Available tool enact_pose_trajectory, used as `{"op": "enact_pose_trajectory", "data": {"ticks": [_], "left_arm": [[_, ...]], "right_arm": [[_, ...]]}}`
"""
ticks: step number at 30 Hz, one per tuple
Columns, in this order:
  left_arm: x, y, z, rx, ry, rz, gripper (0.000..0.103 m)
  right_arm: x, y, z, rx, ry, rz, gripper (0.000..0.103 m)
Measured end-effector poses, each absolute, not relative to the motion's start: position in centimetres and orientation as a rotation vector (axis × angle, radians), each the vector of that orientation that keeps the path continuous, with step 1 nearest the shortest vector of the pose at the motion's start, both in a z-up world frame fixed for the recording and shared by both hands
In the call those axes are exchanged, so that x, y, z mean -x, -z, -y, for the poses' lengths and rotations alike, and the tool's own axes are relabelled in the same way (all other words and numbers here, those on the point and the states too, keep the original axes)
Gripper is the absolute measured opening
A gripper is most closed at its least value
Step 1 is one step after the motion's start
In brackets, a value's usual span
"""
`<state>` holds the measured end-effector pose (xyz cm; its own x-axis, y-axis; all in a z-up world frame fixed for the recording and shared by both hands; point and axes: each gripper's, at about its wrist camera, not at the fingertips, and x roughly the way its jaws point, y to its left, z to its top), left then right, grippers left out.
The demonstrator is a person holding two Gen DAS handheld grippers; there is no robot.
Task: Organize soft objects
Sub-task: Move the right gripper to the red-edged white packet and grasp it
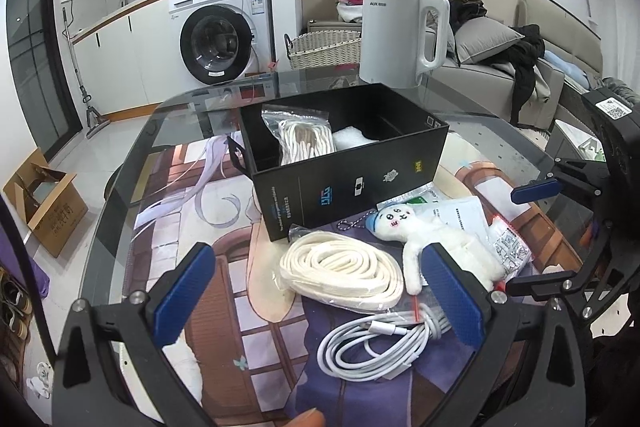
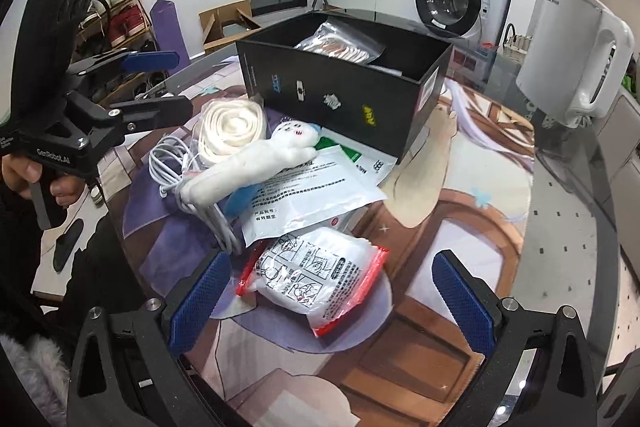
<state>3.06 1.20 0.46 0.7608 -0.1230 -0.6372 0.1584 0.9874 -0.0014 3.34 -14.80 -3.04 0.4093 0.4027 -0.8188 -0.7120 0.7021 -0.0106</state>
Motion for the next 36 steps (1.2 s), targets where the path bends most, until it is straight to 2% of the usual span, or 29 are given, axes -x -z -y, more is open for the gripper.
{"op": "enact_pose_trajectory", "data": {"ticks": [36], "left_arm": [[-3.7, 0.9, -1.5, -0.047, 0.138, -0.737, 0.103]], "right_arm": [[-5.6, 5.0, 16.6, 0.366, -0.607, -0.962, 0.103]]}}
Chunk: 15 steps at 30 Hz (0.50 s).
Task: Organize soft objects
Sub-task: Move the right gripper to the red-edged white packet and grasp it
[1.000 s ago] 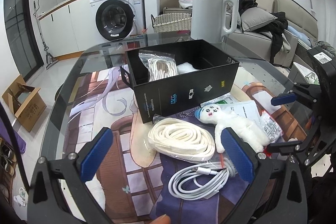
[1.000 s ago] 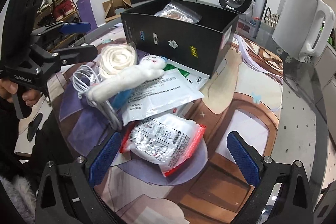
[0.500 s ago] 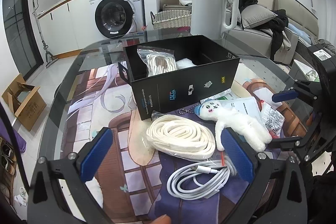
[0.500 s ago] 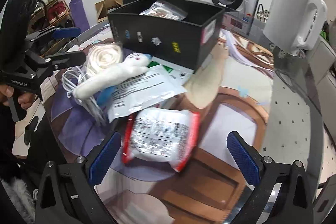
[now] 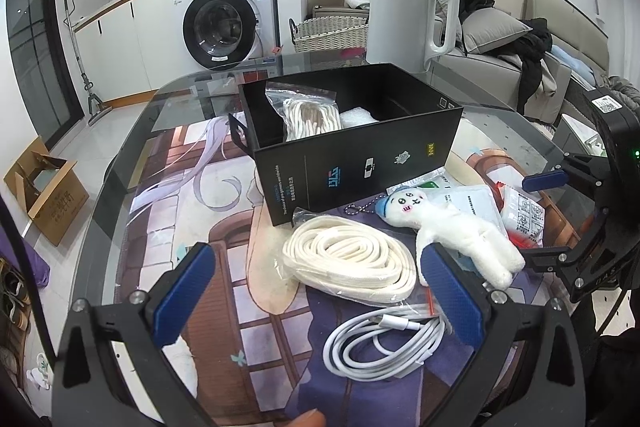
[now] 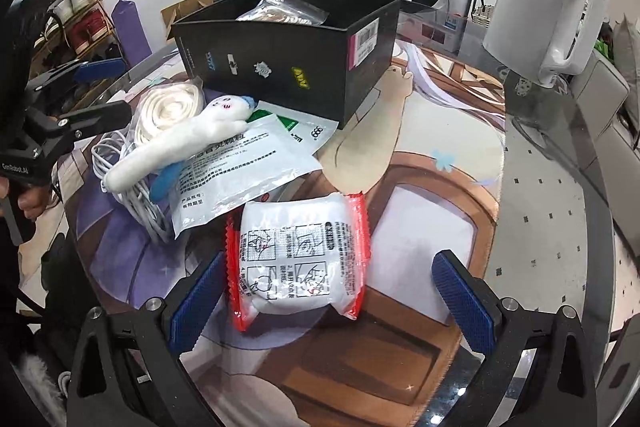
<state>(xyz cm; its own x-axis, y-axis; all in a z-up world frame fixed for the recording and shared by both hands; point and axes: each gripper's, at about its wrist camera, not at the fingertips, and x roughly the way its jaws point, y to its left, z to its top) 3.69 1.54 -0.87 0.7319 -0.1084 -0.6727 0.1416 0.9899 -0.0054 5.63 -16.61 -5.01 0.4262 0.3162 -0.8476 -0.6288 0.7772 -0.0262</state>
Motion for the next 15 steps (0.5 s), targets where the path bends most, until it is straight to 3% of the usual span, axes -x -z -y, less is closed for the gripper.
{"op": "enact_pose_trajectory", "data": {"ticks": [6, 15], "left_arm": [[-3.82, 1.07, -1.62, -0.045, 0.139, -0.741, 0.103], [-3.99, 1.40, -1.59, -0.039, 0.145, -0.755, 0.103]], "right_arm": [[-5.62, 4.96, 16.74, 0.358, -0.612, -0.957, 0.101], [-5.17, 4.23, 16.85, 0.356, -0.648, -0.927, 0.062]]}}
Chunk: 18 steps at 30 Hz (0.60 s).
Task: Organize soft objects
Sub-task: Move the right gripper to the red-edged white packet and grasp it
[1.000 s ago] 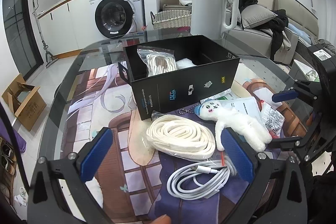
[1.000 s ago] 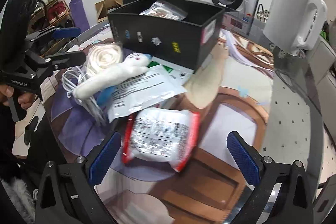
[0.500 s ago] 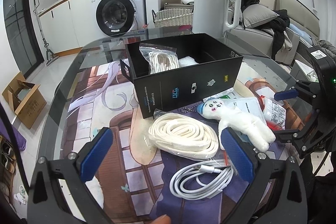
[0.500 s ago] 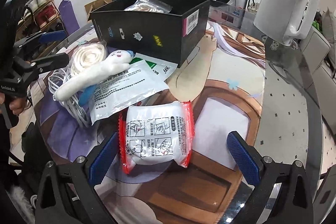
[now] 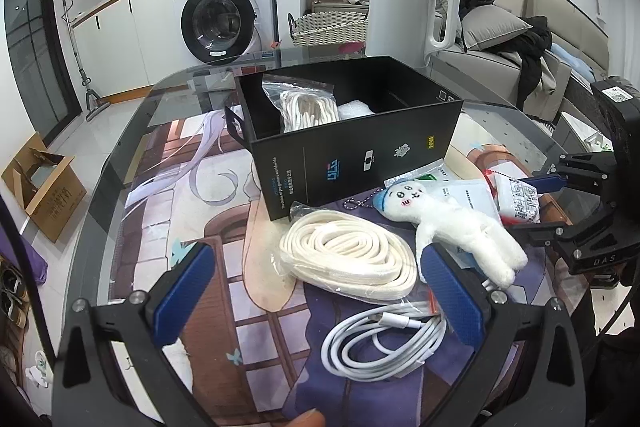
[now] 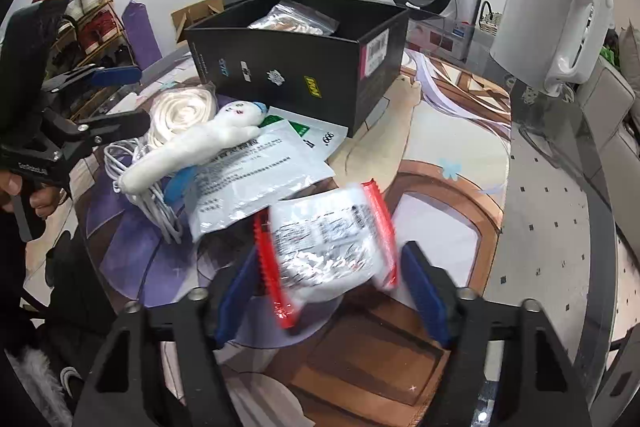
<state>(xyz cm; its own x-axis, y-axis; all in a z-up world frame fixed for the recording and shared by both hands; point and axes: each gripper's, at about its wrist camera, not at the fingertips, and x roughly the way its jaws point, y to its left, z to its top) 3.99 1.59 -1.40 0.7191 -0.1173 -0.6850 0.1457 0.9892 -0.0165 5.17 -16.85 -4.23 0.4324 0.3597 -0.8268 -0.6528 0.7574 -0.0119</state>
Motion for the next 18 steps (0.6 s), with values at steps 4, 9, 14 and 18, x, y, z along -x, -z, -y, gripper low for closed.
{"op": "enact_pose_trajectory", "data": {"ticks": [4, 9, 14, 18], "left_arm": [[-4.1, 1.5, -1.7, -0.028, 0.147, -0.763, 0.103], [-4.3, 1.8, -2.0, -0.007, 0.134, -0.784, 0.103], [-4.7, 2.1, -2.9, 0.053, 0.126, -0.811, 0.103], [-5.0, 2.5, -3.1, 0.087, 0.119, -0.836, 0.103]], "right_arm": [[-5.2, 4.0, 17.1, 0.353, -0.653, -0.918, 0.056], [-5.1, 3.3, 17.7, 0.355, -0.639, -0.902, 0.056], [-5.3, 2.7, 18.5, 0.345, -0.615, -0.883, 0.056], [-5.3, 2.4, 18.9, 0.336, -0.602, -0.871, 0.056]]}}
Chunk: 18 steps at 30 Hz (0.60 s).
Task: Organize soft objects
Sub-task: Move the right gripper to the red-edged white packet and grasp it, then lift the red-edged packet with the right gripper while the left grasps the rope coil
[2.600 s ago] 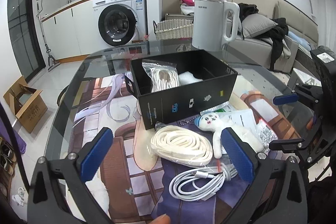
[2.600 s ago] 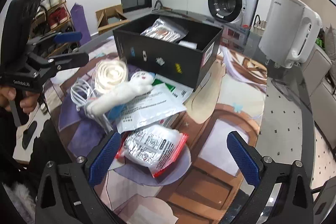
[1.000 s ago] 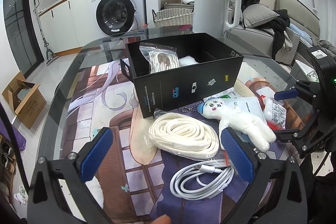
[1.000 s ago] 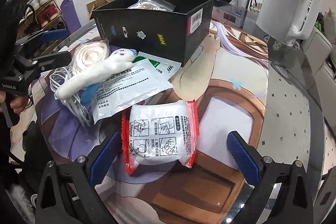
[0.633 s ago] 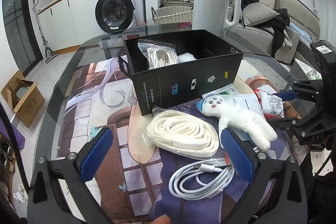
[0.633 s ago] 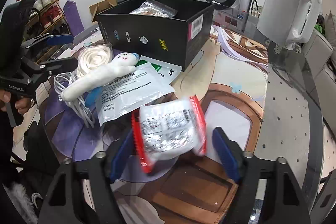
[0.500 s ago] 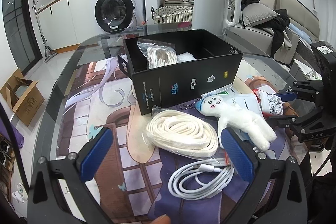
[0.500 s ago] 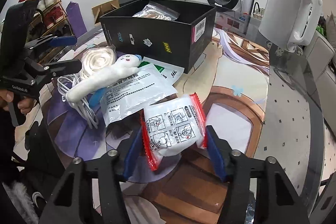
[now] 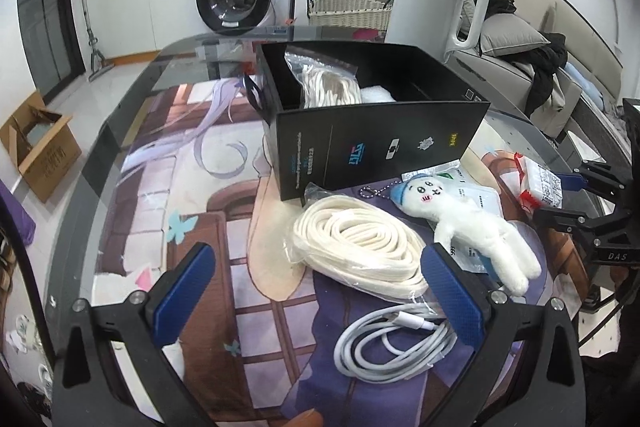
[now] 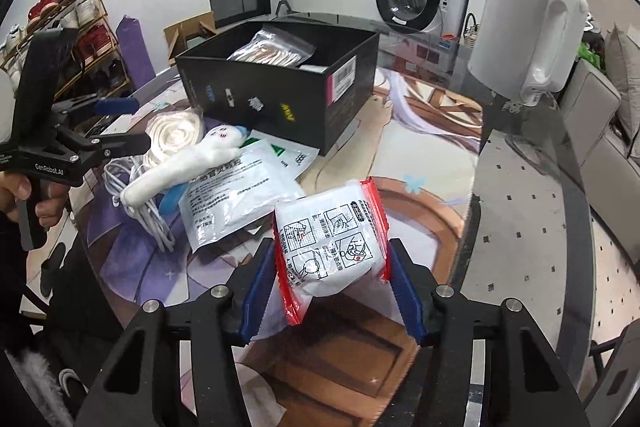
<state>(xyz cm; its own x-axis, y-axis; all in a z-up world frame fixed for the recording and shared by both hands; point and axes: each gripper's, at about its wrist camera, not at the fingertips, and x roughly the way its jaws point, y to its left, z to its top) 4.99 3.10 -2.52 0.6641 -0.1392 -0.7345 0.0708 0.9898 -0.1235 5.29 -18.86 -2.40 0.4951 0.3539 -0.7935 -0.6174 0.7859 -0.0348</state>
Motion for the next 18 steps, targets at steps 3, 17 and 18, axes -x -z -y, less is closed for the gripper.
{"op": "enact_pose_trajectory", "data": {"ticks": [3, 17, 18], "left_arm": [[-5.4, 3.0, -3.0, 0.090, 0.096, -0.859, 0.103], [-5.1, 3.2, -3.8, -0.065, -0.048, -0.888, 0.103], [-5.1, 3.1, -3.8, -0.080, -0.056, -0.882, 0.103]], "right_arm": [[-5.2, 2.2, 18.8, 0.337, -0.603, -0.865, 0.056], [-5.3, 2.2, 18.9, 0.335, -0.600, -0.862, 0.056], [-5.3, 2.2, 18.9, 0.334, -0.600, -0.862, 0.056]]}}
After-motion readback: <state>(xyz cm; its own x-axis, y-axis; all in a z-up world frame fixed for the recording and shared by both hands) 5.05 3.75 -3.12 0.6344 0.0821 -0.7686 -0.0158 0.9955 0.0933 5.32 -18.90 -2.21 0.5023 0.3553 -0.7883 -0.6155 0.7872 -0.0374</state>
